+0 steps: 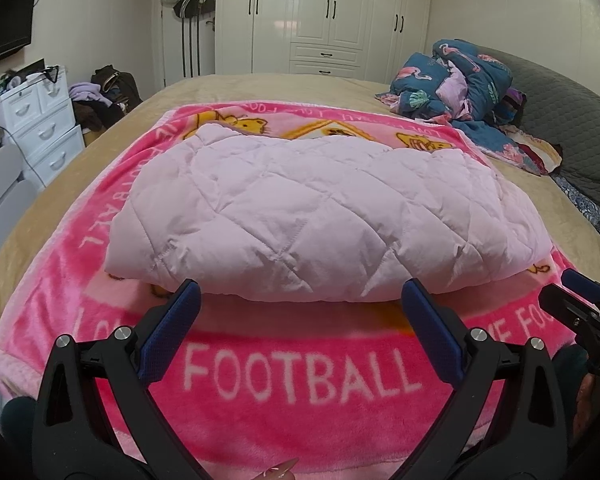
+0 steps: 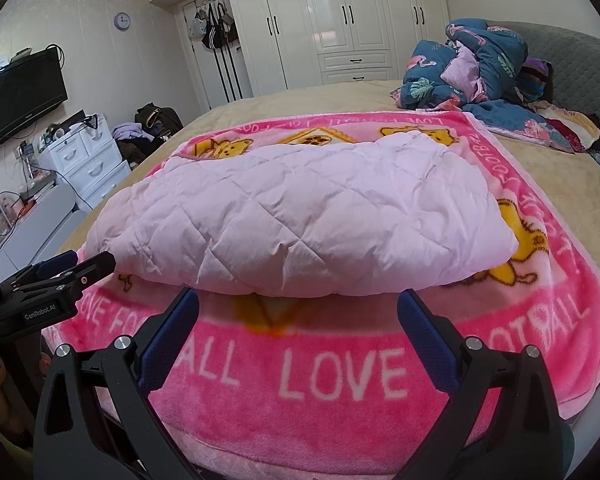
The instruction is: Fold large clothes
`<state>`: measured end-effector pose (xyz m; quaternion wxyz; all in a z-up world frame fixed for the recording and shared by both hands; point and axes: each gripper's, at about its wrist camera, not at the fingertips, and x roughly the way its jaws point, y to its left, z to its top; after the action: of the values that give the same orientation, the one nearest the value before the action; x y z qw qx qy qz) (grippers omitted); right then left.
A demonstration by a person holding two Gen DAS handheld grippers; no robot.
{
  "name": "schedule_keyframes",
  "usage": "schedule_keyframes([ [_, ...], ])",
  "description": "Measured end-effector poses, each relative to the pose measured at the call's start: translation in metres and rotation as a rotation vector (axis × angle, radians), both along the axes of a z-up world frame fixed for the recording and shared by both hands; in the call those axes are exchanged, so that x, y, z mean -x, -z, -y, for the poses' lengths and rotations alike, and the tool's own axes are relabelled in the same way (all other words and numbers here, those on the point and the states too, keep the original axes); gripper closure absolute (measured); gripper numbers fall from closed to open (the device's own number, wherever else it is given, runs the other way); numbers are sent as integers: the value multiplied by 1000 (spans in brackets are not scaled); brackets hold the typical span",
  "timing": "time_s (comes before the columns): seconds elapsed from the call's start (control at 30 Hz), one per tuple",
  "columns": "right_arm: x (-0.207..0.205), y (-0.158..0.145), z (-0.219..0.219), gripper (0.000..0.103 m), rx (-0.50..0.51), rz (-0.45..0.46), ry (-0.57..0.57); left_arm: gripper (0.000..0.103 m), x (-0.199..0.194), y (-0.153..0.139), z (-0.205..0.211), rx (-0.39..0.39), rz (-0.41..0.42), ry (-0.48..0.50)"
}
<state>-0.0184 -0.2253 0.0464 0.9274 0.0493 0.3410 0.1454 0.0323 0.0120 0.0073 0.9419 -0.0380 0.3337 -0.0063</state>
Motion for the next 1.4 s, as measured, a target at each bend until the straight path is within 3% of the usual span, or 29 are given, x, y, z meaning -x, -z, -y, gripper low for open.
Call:
schedule_keyframes([
  [1.4,2,2,0,4,1,-2,-1,9,1,-2,-3,-12,1,-10],
])
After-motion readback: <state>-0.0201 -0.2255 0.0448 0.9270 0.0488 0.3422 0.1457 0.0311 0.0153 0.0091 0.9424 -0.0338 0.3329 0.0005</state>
